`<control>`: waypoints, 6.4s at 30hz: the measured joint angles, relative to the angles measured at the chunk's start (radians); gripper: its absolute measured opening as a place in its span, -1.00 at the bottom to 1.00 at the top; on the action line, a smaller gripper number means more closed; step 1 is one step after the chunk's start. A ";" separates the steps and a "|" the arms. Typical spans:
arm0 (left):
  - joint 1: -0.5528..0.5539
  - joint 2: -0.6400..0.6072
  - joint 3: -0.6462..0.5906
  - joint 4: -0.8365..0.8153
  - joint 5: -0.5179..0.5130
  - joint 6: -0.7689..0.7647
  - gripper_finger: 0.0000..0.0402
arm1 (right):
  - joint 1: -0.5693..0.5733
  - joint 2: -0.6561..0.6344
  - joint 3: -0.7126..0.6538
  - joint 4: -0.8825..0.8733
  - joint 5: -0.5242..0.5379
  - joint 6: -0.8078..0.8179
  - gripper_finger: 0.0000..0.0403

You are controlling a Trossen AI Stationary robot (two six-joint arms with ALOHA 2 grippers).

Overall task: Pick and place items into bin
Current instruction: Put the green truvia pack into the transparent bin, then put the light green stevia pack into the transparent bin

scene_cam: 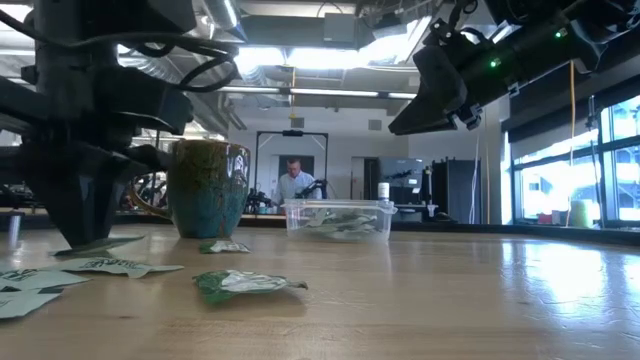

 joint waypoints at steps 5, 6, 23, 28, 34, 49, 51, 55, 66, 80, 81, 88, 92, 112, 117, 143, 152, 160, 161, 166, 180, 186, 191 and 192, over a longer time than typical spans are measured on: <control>-0.007 0.019 0.003 0.005 -0.008 -0.020 -0.79 | 0.000 0.000 0.000 0.000 0.000 0.000 -0.60; -0.008 0.020 0.003 0.005 -0.008 -0.025 -0.81 | 0.000 0.000 0.000 0.001 0.000 0.000 -0.60; 0.019 -0.038 0.064 0.005 -0.024 -0.003 -0.99 | 0.000 0.000 0.000 0.008 0.000 0.001 -0.60; 0.093 -0.053 0.161 0.011 -0.183 0.013 -0.99 | 0.000 0.000 0.000 0.015 0.000 0.002 -0.60; 0.222 -0.054 0.213 0.138 -0.310 0.175 -0.99 | 0.000 0.000 0.000 0.013 0.000 0.006 -0.60; 0.434 0.071 0.214 0.365 -0.247 0.325 -0.99 | 0.000 0.000 0.000 0.005 -0.011 0.026 -0.60; 0.443 0.098 0.213 0.365 -0.220 0.324 -0.99 | 0.000 0.000 0.000 0.004 -0.011 0.026 -0.60; 0.455 0.123 0.214 0.367 -0.192 0.323 -0.99 | 0.000 0.000 0.000 0.003 -0.011 0.026 -0.60; 0.480 0.126 0.214 0.347 -0.134 0.295 -0.86 | 0.000 0.000 0.000 0.002 -0.011 0.026 -0.60; 0.396 0.062 0.300 0.254 -0.016 0.468 -0.78 | 0.000 0.000 0.000 -0.012 -0.032 0.026 -0.60; 0.378 0.056 0.311 0.227 0.012 0.497 -0.79 | 0.000 0.000 0.000 -0.016 -0.033 0.026 -0.60; 0.240 0.053 0.310 -0.049 0.056 0.461 -0.82 | 0.001 0.000 0.000 -0.017 -0.057 0.030 -0.60; 0.175 0.058 0.271 -0.050 0.019 0.447 -0.77 | 0.001 0.000 0.000 -0.015 -0.061 0.030 -0.60; 0.165 0.221 0.266 0.100 -0.019 0.452 -0.63 | 0.001 0.000 0.000 -0.015 -0.063 0.031 -0.60; 0.166 0.253 0.267 0.112 -0.007 0.446 -0.70 | 0.001 0.000 0.000 -0.015 -0.063 0.031 -0.60; 0.172 0.196 0.335 0.107 -0.042 0.443 -0.99 | 0.001 0.000 0.000 -0.017 -0.063 0.031 -0.60; 0.282 0.173 0.337 0.311 -0.265 0.464 -0.99 | 0.001 0.000 0.000 -0.040 -0.062 0.030 -0.60; 0.394 0.193 0.337 0.364 -0.208 0.455 -0.98 | 0.001 0.000 0.000 -0.047 -0.063 0.031 -0.60; 0.403 0.199 0.337 0.374 -0.204 0.446 -0.98 | 0.001 0.000 0.000 -0.049 -0.063 0.031 -0.60; 0.437 0.205 0.338 0.375 -0.165 0.419 -0.97 | 0.001 0.000 0.000 -0.054 -0.063 0.030 -0.60; 0.415 0.190 0.338 0.361 -0.156 0.464 -0.78 | 0.001 0.000 0.000 -0.054 -0.063 0.032 -0.60; 0.333 0.140 0.339 0.251 -0.063 0.539 -0.80 | 0.001 0.000 0.000 -0.064 -0.063 0.033 -0.60; 0.240 0.125 0.339 0.172 0.112 0.583 -0.82 | 0.001 0.000 0.000 -0.069 -0.063 0.032 -0.60; 0.220 0.125 0.339 0.156 0.137 0.583 -0.82 | 0.001 0.000 0.000 -0.069 -0.063 0.032 -0.60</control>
